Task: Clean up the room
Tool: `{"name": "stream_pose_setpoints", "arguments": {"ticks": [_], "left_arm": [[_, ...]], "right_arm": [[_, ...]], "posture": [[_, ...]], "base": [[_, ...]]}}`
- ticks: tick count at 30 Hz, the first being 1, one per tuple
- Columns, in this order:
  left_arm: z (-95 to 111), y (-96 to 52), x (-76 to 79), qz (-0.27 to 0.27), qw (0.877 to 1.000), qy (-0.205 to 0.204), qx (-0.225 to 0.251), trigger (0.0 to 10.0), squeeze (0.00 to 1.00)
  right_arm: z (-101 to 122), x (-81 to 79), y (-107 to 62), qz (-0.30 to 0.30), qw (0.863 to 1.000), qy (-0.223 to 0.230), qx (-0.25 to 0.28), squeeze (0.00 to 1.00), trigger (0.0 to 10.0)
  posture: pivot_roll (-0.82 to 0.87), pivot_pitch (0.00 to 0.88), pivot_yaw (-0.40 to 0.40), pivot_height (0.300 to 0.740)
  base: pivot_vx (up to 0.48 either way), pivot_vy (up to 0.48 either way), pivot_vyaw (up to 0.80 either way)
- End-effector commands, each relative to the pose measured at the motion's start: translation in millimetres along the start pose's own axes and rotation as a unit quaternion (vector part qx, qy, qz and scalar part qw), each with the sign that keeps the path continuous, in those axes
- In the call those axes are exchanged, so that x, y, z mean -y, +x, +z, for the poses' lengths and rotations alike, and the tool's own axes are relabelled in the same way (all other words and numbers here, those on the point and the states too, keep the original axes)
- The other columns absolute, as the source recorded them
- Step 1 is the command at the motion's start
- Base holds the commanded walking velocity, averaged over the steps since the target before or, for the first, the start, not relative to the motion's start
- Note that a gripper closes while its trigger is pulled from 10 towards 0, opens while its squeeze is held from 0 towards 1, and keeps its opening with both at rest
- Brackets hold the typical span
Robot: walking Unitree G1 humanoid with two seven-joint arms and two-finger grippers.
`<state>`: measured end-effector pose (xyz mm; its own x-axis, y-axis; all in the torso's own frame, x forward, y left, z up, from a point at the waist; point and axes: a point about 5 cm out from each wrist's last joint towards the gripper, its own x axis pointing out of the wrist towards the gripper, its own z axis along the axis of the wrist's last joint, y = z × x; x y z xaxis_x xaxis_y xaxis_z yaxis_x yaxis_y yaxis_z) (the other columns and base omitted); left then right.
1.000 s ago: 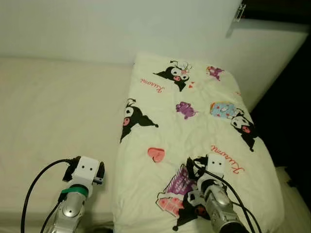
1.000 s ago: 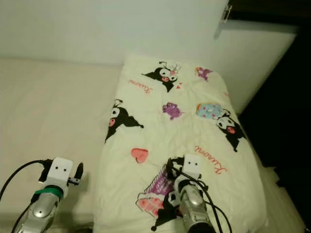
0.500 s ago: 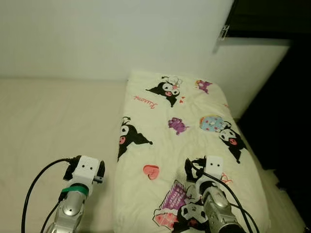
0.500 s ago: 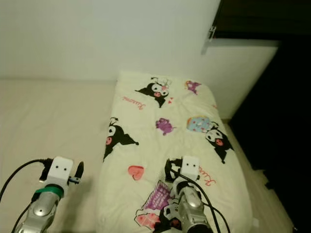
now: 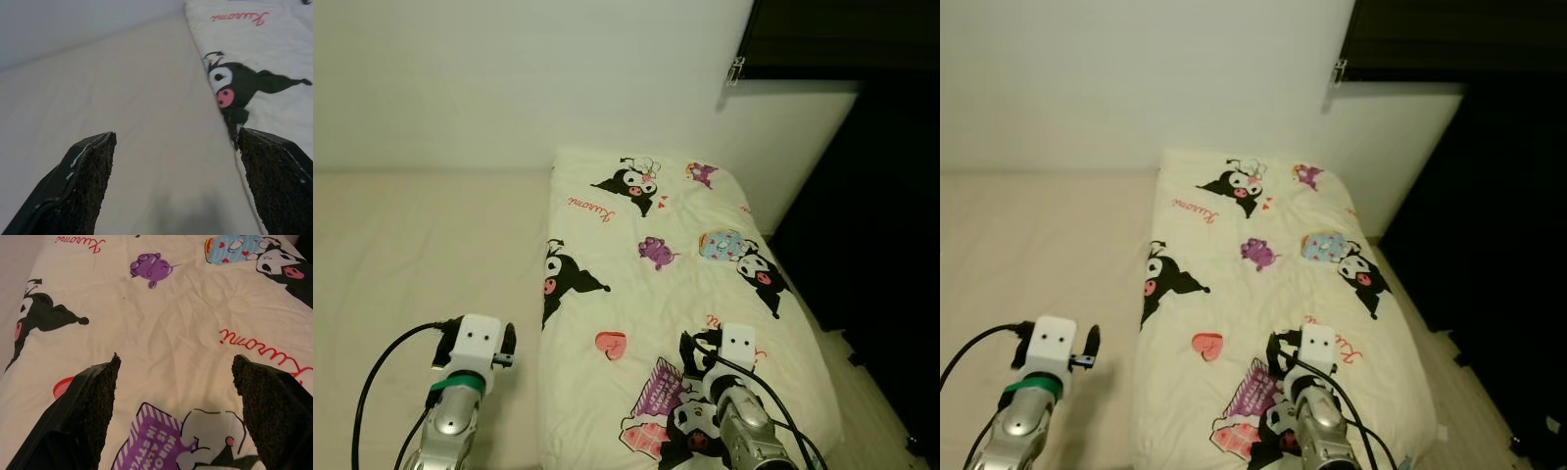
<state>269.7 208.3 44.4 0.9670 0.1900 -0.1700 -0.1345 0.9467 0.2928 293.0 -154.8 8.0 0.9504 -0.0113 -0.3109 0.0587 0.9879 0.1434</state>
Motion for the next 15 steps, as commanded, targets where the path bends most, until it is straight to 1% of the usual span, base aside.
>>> {"name": "stream_pose_setpoints", "arguments": {"ticks": [1,6,15], "left_arm": [[-3.3,-2.5,-0.2,0.002,1.0,-0.01,-0.004,10.0,0.0],[-3.0,-2.9,0.5,-0.002,1.0,-0.002,0.001,10.0,0.0],[-2.5,-2.9,0.9,-0.004,1.0,-0.005,0.003,10.0,0.0]], "right_arm": [[-4.6,0.4,-1.3,-0.002,1.0,0.002,-0.011,0.0,10.0],[-5.6,-1.6,-0.4,-0.003,1.0,0.003,-0.017,0.0,10.0],[-7.4,-5.6,-0.1,0.001,1.0,0.001,-0.023,0.0,10.0]], "posture": [[0.08,0.0,-0.035,0.74],[0.09,0.0,-0.036,0.74],[0.09,0.0,-0.037,0.74]], "base": [[0.0,0.0,0.0],[0.0,0.0,0.0],[0.0,0.0,0.0]]}}
